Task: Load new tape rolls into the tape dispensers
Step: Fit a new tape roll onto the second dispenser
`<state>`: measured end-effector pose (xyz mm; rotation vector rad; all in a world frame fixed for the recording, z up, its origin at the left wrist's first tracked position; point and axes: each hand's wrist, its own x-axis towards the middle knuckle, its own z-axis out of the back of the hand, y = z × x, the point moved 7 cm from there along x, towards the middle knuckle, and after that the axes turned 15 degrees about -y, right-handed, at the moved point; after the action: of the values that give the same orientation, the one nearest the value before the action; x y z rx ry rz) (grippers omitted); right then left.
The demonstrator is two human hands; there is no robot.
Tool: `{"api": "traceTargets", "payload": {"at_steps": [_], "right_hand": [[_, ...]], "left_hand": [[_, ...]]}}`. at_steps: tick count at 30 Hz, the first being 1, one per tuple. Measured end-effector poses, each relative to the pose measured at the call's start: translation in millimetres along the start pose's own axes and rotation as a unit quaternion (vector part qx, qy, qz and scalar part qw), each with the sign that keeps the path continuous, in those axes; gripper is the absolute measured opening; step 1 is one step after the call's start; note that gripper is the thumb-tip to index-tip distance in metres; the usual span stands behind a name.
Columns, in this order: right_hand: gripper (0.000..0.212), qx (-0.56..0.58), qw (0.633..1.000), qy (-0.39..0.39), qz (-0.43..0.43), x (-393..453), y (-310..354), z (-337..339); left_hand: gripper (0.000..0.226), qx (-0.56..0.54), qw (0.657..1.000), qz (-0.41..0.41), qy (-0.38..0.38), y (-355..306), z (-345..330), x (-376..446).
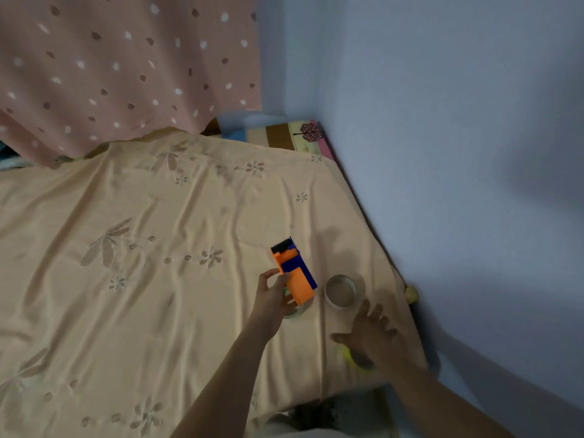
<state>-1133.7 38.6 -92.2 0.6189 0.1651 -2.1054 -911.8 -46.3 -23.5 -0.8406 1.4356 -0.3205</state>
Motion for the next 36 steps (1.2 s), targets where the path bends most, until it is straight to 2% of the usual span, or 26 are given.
{"api": "traceTargets", "payload": {"at_steps": [5,8,12,16,18,20,23,27,29,31,36], "right_hand": [[0.135,-0.024,0.998,0.042,-0.033,-20.6,-19.1,-14.4],[0.126,-0.025,0.998,0.032,-0.044,-25.6,-21.5,-17.7],[0.1,-0.011,0.999,-0.004,-0.048,-28.5,-21.6,-17.8],[0.092,0.0,1.0,-0.011,-0.025,-28.5,-23.3,-11.9],[0.097,0.054,0.998,-0.015,-0.026,-25.7,-25.7,-2.3],[0.098,0.179,0.983,-0.038,-0.016,-22.6,-21.8,20.6],[0.088,0.344,0.936,-0.068,0.041,-21.5,0.6,73.9],[0.079,0.46,0.879,-0.062,0.111,-25.4,41.0,139.0],[0.082,0.493,0.856,-0.047,0.146,-35.8,57.9,163.6],[0.079,0.501,0.848,-0.027,0.17,-44.7,69.9,177.6],[0.087,0.446,0.871,-0.005,0.204,-51.9,88.0,196.0]], "left_hand": [[0.041,0.001,1.0,0.009,0.02,8.3,-5.8,-12.9],[0.041,0.007,1.0,0.003,0.027,11.7,-2.0,-15.6],[0.036,0.007,1.0,-0.006,0.028,13.1,7.5,-18.2],[0.035,0.006,0.999,-0.024,0.022,10.2,17.4,-21.0],[0.033,0.01,0.999,-0.05,0.017,4.5,21.4,-22.0],[0.033,0.02,0.996,-0.09,0.018,-4.0,21.7,-23.6],[0.035,0.036,0.989,-0.14,0.025,-17.5,16.1,-30.0],[0.038,0.026,0.981,-0.184,0.048,-36.8,2.3,-43.4],[0.034,0.011,0.978,-0.197,0.061,-46.1,-5.2,-51.0],[0.032,-0.003,0.977,-0.202,0.071,-55.5,-10.7,-57.6],[0.032,-0.01,0.972,-0.216,0.09,-74.4,-11.2,-63.4]]}}
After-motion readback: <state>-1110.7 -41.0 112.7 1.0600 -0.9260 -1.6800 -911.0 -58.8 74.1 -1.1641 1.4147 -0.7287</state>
